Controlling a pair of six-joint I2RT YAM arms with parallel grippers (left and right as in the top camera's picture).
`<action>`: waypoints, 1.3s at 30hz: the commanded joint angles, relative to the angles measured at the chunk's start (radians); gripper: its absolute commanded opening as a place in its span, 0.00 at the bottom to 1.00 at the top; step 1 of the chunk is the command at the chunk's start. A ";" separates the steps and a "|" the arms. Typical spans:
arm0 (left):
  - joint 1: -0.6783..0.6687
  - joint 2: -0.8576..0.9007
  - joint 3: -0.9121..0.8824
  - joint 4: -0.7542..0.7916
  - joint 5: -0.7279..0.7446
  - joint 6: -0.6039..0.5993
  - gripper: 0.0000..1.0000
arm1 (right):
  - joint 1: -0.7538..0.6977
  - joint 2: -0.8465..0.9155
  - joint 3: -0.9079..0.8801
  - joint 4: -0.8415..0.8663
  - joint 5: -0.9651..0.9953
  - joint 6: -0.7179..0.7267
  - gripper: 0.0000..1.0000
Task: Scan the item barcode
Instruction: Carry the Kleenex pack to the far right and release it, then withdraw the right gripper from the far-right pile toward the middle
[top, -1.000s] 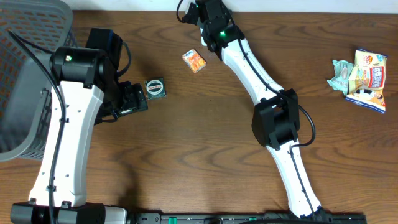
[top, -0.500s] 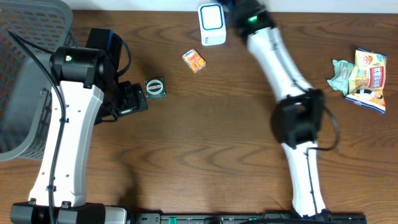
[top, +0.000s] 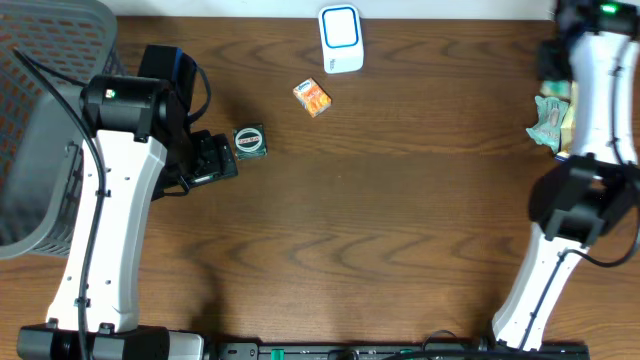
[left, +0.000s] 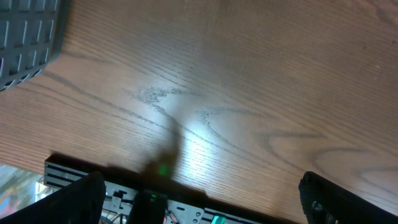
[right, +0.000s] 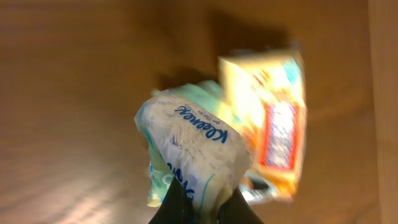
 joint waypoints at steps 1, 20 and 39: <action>0.002 0.004 -0.001 -0.003 -0.013 -0.002 0.98 | -0.085 -0.002 -0.016 -0.027 -0.044 0.084 0.02; 0.002 0.004 -0.001 -0.003 -0.013 -0.002 0.98 | -0.111 -0.031 -0.122 0.097 -0.120 0.110 0.91; 0.002 0.004 -0.001 -0.003 -0.013 -0.002 0.98 | 0.286 -0.093 -0.046 0.283 -0.830 0.175 0.92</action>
